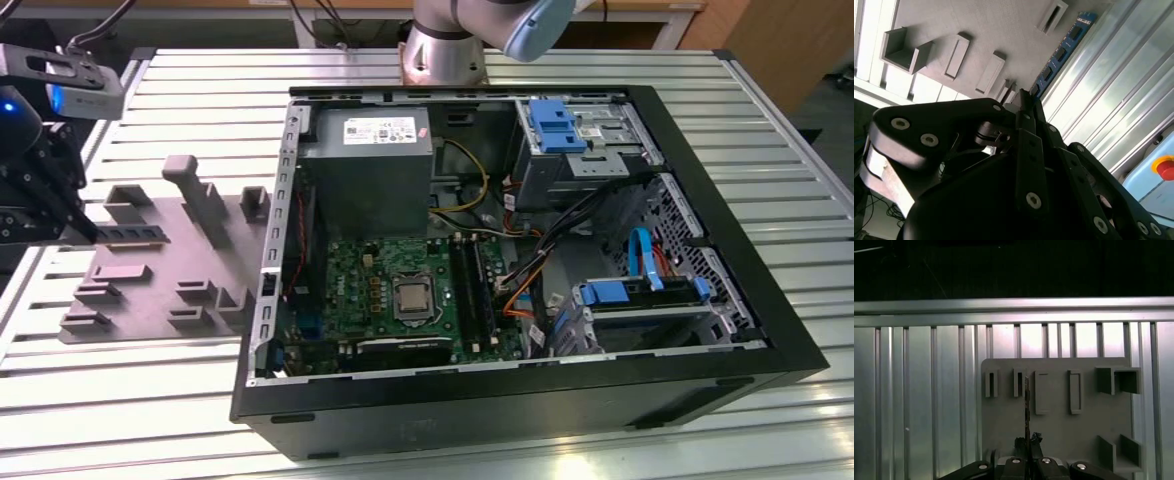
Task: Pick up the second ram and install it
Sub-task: 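Pick up the second ram and move it above second insertion slot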
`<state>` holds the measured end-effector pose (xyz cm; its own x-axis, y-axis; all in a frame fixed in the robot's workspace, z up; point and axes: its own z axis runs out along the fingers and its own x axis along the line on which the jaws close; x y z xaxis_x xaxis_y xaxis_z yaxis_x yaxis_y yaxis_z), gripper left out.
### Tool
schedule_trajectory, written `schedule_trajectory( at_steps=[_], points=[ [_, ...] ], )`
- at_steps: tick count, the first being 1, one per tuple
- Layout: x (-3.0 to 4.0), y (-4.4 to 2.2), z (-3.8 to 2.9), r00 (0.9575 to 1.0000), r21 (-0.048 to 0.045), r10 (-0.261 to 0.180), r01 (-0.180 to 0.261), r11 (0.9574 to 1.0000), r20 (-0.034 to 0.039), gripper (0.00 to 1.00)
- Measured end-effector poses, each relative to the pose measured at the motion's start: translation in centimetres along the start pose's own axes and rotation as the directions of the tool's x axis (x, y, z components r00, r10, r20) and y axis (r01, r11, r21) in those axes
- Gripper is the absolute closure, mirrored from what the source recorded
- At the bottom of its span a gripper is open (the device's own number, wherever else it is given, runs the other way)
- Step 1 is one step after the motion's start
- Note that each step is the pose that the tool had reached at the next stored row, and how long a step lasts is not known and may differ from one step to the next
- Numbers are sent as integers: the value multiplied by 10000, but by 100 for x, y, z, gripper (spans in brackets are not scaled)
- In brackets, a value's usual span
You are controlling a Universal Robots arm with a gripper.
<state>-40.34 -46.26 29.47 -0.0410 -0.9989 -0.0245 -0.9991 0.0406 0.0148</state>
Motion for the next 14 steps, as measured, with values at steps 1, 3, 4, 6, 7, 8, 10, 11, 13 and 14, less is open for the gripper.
schedule_trajectory(
  at_steps=[1,3,4,6,7,8,10,11,13,14],
  points=[
    [0,0,-7,10000,0,1,-1,10000,0,86],
    [-1,0,-22,10000,0,0,0,10000,0,86],
    [-1,0,-29,10000,0,0,0,10000,0,86],
    [-1,1,-43,10000,0,0,0,10000,0,86],
    [-1,1,-50,10000,0,0,0,10000,0,86],
    [-1,1,-57,10000,0,0,0,10000,0,86],
    [-2,1,-72,10000,0,1,-1,10000,-1,86],
    [-2,1,-78,10000,0,0,0,10000,0,86],
    [-2,2,-90,10000,0,0,0,10000,1,86],
    [-2,1,-96,10000,-1,0,0,10000,0,86]
  ],
)
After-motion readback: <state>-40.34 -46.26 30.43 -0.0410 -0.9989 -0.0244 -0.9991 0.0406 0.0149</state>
